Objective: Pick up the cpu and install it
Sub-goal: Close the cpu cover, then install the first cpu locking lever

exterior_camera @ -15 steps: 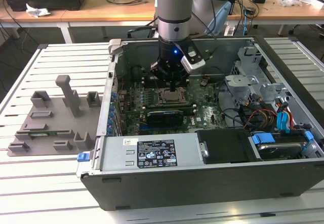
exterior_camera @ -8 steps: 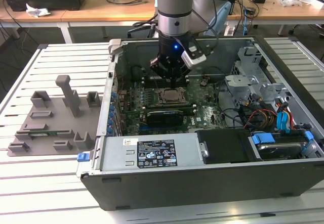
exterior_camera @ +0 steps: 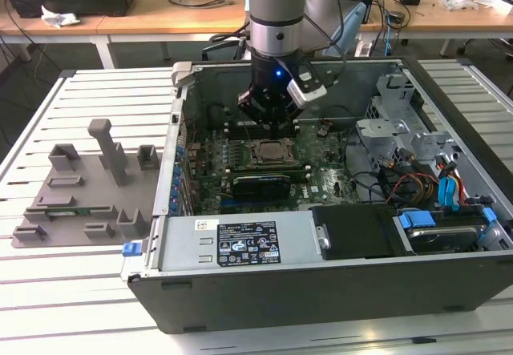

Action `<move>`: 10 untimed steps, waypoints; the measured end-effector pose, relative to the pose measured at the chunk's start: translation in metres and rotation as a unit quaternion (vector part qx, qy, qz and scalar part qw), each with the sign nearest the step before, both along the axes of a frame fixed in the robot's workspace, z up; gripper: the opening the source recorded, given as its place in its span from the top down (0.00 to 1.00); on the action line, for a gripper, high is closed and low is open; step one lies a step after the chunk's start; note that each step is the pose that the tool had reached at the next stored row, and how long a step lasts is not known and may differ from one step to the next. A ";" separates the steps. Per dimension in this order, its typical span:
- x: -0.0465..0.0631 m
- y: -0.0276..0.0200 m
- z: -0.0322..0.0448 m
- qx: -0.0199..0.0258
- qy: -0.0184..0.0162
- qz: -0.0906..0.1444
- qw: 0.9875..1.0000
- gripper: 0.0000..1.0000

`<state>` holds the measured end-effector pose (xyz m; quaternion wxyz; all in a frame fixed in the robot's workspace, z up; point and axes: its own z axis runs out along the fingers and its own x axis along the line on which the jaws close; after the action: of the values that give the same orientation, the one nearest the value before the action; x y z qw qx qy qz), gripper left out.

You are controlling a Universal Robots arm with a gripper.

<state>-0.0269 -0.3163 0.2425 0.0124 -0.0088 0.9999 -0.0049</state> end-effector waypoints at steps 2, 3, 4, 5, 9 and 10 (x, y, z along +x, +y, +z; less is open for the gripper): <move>0.000 0.0000 0.0005 0.000 0.000 0.000 1.000 0.89; 0.000 0.0000 0.0009 0.000 0.000 0.000 1.000 0.89; 0.000 0.0000 0.0013 0.000 0.000 0.000 1.000 0.89; 0.000 0.0000 0.0015 0.000 0.000 0.000 1.000 0.89; 0.000 0.0000 0.0025 0.000 0.000 0.000 1.000 0.89; 0.000 0.0000 0.0026 0.000 0.000 0.000 1.000 0.89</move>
<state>-0.0269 -0.3163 0.2451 0.0124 -0.0088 0.9999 -0.0049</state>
